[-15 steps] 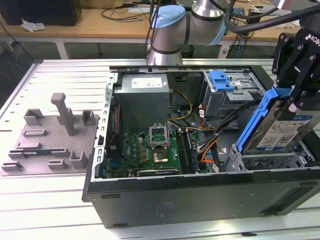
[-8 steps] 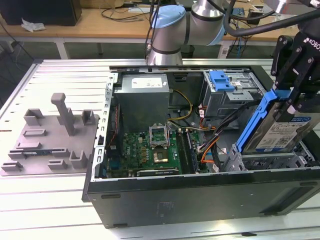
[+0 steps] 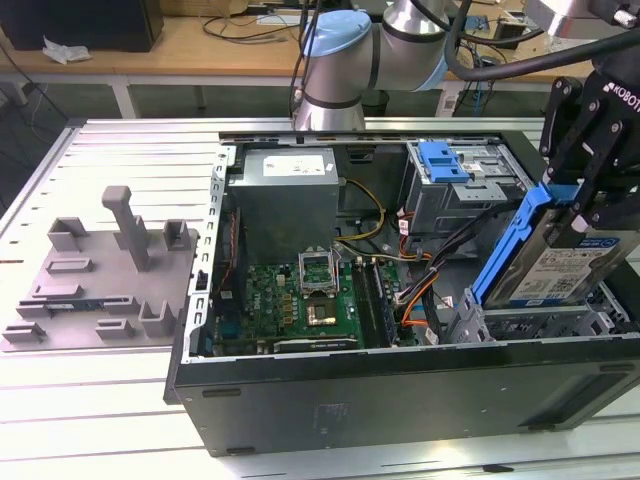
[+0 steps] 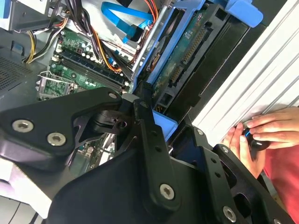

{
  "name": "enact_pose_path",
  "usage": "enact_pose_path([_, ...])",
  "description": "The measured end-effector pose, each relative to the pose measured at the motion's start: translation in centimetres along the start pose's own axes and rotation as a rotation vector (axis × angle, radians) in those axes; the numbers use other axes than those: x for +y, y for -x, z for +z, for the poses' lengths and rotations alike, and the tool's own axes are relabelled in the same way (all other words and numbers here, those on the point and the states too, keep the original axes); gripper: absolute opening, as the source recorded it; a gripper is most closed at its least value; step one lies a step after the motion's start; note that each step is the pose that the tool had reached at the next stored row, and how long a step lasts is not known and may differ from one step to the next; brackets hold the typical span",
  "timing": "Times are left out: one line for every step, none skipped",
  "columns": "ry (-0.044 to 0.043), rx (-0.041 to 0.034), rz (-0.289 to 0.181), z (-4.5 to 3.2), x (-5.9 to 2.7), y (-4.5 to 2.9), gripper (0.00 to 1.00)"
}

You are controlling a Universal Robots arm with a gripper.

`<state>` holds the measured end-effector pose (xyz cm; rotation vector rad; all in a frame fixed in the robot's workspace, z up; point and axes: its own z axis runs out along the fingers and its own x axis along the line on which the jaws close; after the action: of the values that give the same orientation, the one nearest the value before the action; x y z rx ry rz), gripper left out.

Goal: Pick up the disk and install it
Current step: 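Insert the disk into the insertion slot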

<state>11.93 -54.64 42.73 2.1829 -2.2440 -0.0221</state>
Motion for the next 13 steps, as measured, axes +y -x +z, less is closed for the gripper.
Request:
enact_pose_path([0.0000, 0.0000, 0.000, 0.08, 0.00, 0.00, 0.36])
enact_pose_path([-0.0001, 0.0000, 0.000, 0.16, 0.00, 0.00, 0.36])
enact_pose_path([0.0000, 0.0000, 0.000, 0.25, 0.00, 0.00, 0.36])
enact_pose_path([0.0000, 0.0000, 0.000, 0.32, -0.01, 0.00, 0.36])
enact_pose_path([0.0000, -0.0001, 0.000, 0.37, -0.01, 0.00, 0.36])
enact_pose_path([0.0000, -0.0001, 0.000, 0.45, -0.01, 0.00, 0.36])
enact_pose_path([0.0000, 0.0000, 0.000, 0.55, -0.01, 0.00, 0.36])
enact_pose_path([0.0000, 0.0000, 0.000, 0.63, -0.01, 0.00, 0.36])
enact_pose_path([0.0000, 0.0000, 0.000, 0.70, -0.01, 0.00, 0.36])
enact_pose_path([0.0000, 0.0000, 0.000, 0.75, -0.01, 0.00, 0.36])
enact_pose_path([0.0000, 0.0000, 0.000, 0.87, -0.02, 0.00, 0.36])
enact_pose_path([0.0000, 0.0000, 0.000, 0.95, -0.02, 0.00, 0.36])
enact_pose_path([0.0000, -0.0001, 0.000, 1.01, -0.02, 0.00, 0.36])
